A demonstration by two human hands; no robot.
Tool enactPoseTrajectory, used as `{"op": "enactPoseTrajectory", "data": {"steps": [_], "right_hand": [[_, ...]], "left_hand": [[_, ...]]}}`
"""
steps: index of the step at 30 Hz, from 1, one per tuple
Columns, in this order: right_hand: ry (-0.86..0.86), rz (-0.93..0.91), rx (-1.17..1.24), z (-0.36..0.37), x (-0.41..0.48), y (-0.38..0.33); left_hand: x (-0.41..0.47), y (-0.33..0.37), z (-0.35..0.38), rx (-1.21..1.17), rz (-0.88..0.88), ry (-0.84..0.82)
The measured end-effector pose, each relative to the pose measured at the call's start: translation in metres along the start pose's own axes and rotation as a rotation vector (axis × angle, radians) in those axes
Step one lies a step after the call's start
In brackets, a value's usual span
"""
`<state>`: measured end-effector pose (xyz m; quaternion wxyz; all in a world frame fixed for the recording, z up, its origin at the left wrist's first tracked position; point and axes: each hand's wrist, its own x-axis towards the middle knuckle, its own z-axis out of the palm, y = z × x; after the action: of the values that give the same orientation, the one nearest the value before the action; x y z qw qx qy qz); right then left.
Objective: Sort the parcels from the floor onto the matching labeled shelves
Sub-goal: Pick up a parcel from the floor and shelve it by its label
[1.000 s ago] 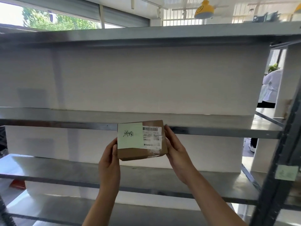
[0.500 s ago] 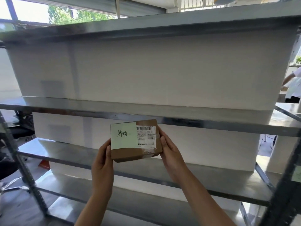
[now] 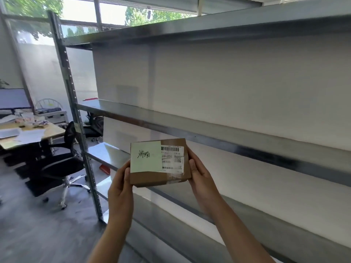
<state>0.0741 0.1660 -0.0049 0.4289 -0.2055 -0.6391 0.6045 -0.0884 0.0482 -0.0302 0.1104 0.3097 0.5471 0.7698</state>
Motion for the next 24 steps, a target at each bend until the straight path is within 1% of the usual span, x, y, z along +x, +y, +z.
{"op": "enactPoseTrajectory", "data": {"steps": [4, 11, 17, 21, 24], "right_hand": [[-0.09, 0.002, 0.042, 0.051, 0.045, 0.019], [-0.27, 0.026, 0.113, 0.171, 0.127, 0.062], [-0.349, 0.037, 0.151, 0.264, 0.177, 0.097], [-0.384, 0.085, 0.228, 0.306, 0.2, 0.125], [-0.425, 0.118, 0.22, 0.328, 0.215, 0.146]], "left_hand": [[0.038, -0.008, -0.04, 0.034, 0.012, 0.093], [0.124, -0.023, -0.133, 0.072, 0.059, 0.237], [0.181, -0.036, -0.207, 0.144, 0.056, 0.321], [0.211, -0.049, -0.244, 0.181, 0.044, 0.344], [0.222, -0.061, -0.262, 0.206, 0.033, 0.377]]}}
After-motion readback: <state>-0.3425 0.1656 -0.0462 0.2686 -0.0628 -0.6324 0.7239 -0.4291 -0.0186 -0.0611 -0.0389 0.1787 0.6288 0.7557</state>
